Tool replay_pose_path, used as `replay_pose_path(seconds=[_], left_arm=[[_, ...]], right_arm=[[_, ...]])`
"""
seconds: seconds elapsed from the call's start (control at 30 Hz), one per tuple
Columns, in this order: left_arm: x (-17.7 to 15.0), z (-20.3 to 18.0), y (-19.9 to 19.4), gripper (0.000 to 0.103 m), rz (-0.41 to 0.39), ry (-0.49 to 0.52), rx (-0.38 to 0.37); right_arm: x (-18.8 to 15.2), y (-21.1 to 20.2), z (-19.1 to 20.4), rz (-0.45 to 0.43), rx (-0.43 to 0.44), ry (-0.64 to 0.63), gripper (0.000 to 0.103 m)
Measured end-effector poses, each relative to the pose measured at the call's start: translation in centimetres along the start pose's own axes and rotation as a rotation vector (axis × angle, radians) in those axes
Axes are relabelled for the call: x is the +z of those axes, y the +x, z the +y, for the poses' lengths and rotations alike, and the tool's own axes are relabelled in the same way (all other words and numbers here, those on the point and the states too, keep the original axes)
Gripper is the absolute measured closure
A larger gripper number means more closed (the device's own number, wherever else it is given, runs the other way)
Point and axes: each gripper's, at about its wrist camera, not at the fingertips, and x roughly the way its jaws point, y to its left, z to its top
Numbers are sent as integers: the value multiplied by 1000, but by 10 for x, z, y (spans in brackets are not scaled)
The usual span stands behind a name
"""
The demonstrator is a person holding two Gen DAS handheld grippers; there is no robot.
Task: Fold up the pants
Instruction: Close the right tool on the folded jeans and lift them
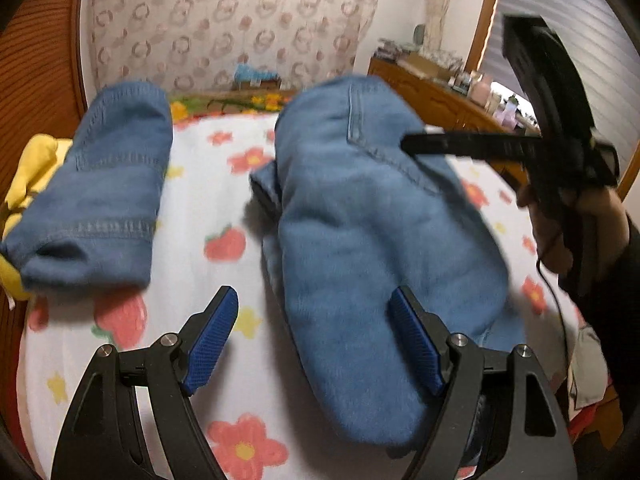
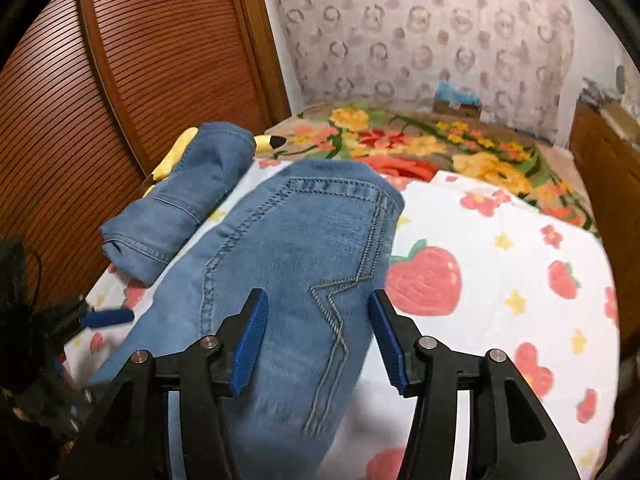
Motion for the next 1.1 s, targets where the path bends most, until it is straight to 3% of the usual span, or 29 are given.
replay_pose_path(seconds=[0.2,0.63,0.7,0.8,0.87,0.97,1.1], left_arm=[[-11,6,1,23,6,-34,-24],[-12,8,0,23,-2,-37,-28],[-13,8,-1,23,-4,-41,-29],[-14,9,-1,23,-5,-44,-32],[-13,8,-1,23,-5,-46,-32],[-12,6,-5,23,-4,-39,-15],[-7,6,-15,23,-35,-43,-16]], right_arm=[[0,20,-17,64,16,50,27],[10,49,-29,149,186,139,27],[11,52,-30,154,206,149,32],[12,57,-32,153,239,159,50],[10,51,-34,148,254,159,70],[15,39,-32,123,255,126,78],[30,19,-18,80,276,113,80]])
